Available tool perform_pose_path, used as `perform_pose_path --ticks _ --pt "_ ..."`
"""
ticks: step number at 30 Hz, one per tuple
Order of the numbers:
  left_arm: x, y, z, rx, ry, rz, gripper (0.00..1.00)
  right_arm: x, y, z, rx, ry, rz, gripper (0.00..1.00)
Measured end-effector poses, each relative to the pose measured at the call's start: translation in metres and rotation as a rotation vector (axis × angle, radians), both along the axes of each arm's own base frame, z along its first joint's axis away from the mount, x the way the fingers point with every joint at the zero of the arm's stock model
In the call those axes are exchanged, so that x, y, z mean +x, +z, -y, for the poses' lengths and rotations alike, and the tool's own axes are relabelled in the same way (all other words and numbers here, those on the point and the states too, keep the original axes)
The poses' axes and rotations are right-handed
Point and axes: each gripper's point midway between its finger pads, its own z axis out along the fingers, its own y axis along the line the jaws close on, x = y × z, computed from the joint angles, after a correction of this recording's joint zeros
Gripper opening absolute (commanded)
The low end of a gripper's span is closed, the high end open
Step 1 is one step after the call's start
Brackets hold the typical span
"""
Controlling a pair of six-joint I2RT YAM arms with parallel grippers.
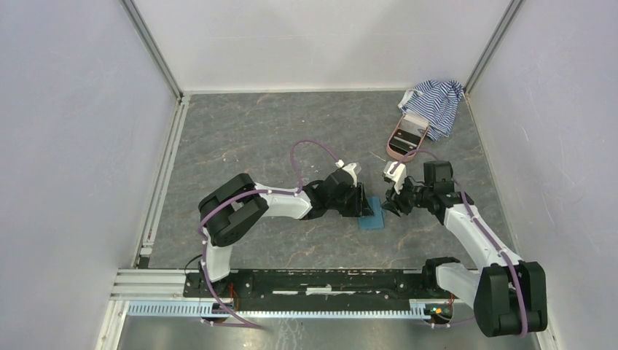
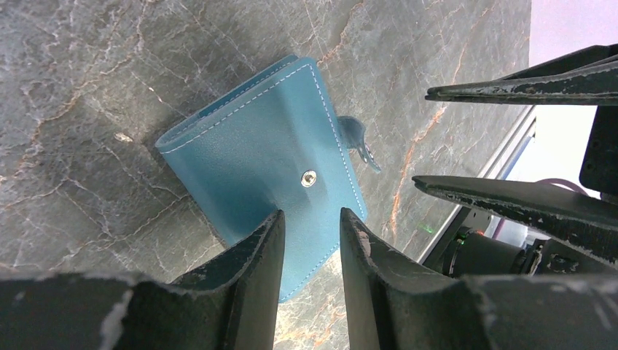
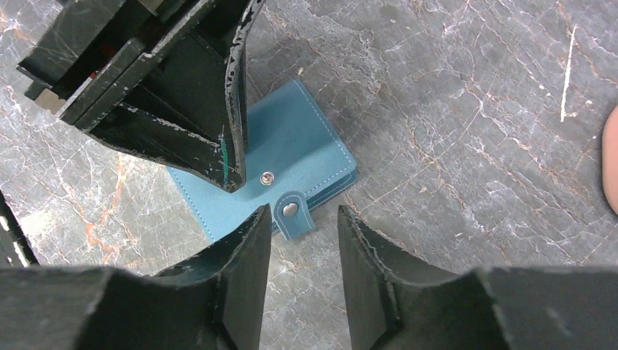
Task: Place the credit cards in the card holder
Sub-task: Close the card holder at the center of the board.
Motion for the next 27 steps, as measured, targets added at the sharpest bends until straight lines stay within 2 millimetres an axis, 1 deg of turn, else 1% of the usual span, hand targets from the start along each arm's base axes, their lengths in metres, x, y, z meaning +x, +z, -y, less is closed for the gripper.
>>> perform_pose_path --ticks 5,12,27 --pt "0.0 0.0 0.0 -0.001 0.007 -0.009 0.42 -0.002 0.001 -0.002 -0.015 0.007 0.011 0.47" --pt "0.0 0.0 0.0 -0.005 0.02 -0.023 0.41 -0.01 -0.012 -0.005 -0.059 0.016 -0.043 0.47" --pt "0.001 0.0 0.001 -0.014 0.032 -0.037 0.41 -0.014 -0.029 -0.01 -0.149 0.008 -0.087 0.44"
